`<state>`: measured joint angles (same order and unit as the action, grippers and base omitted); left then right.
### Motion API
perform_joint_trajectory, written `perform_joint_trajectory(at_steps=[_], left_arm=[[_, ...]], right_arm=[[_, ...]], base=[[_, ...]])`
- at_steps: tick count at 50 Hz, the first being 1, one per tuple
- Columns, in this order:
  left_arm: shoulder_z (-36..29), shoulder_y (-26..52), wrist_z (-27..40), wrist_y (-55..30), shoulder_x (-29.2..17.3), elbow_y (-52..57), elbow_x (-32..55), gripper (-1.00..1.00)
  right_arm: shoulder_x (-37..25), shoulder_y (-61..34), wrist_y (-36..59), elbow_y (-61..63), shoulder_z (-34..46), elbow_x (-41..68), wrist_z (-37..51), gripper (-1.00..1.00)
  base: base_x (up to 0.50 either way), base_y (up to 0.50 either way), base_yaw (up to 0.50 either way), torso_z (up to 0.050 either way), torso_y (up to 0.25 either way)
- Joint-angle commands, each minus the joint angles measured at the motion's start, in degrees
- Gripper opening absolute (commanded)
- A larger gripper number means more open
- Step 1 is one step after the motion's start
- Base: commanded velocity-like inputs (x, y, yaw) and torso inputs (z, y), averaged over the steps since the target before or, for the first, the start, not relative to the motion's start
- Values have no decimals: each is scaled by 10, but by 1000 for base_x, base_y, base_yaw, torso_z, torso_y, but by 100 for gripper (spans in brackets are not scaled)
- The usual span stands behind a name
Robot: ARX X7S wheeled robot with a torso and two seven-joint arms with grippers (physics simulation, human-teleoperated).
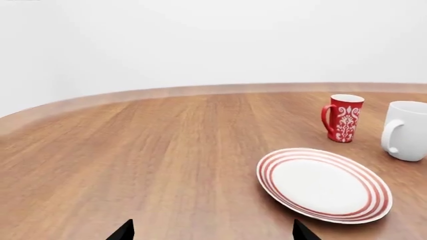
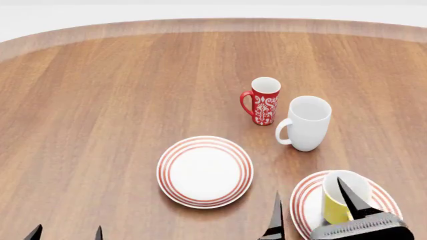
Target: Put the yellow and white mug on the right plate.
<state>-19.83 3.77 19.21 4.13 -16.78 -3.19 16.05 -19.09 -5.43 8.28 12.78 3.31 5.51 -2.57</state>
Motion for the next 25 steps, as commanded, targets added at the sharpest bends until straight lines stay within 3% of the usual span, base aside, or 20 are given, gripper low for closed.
perform_joint_trajectory(at_steps=[1, 11, 25], left_arm=[[6, 0, 7, 0, -5, 3, 4, 100], [10, -6, 13, -5, -12, 26, 8, 100], [24, -9, 21, -12, -22, 43, 24, 100]], right_arm=[[9, 152, -47, 227, 23, -69, 62, 100], [15, 223, -146, 231, -1, -16, 78, 100], [21, 234, -190, 185, -16, 67, 71, 100]], base=[[0, 0, 0, 0, 0], [0, 0, 0, 0, 0], [0, 0, 0, 0, 0]])
